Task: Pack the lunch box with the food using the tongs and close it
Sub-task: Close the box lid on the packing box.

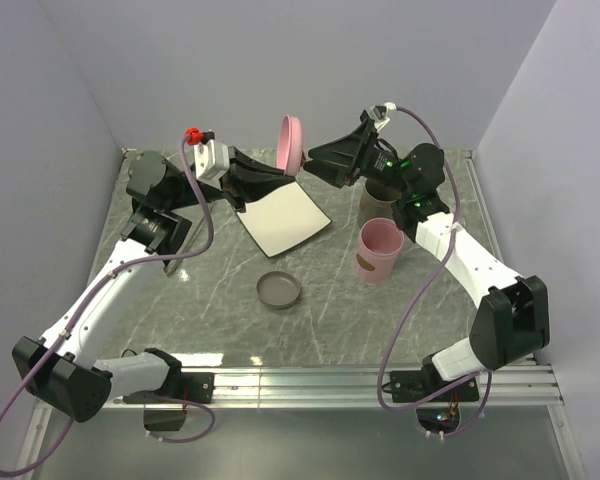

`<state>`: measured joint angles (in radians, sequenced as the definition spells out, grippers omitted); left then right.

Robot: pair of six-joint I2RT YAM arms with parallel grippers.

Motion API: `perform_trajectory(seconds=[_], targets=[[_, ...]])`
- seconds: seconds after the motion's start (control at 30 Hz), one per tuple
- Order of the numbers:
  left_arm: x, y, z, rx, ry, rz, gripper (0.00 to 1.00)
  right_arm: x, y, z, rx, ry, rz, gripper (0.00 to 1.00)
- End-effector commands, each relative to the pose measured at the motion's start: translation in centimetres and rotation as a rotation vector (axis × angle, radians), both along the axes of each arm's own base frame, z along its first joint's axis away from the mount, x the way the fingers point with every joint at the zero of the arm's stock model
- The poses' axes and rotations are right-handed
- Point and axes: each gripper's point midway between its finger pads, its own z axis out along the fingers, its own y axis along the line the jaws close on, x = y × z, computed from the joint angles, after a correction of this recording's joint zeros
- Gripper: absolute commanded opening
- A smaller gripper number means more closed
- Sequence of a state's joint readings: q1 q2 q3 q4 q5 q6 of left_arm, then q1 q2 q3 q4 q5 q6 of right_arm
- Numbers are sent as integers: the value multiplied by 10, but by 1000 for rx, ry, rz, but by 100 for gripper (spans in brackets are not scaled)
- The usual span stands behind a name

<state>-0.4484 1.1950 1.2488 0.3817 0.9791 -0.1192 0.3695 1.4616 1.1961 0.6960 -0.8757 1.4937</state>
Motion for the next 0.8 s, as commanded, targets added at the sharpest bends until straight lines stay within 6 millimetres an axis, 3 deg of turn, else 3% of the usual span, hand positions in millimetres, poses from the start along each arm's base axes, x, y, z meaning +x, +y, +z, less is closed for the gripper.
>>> perform_trajectory(seconds=[0.0,0.33,0.77], targets=[[-8,2,7,-13,-57,-17,0,-23,-4,46,89,-150,23,74],[-5,0,1,-12,-41,-23,0,-36,3,50,91,-155,55,69],[-4,-1,2,-1,-53,-20,0,-55,8,55,97,-138,111,55]])
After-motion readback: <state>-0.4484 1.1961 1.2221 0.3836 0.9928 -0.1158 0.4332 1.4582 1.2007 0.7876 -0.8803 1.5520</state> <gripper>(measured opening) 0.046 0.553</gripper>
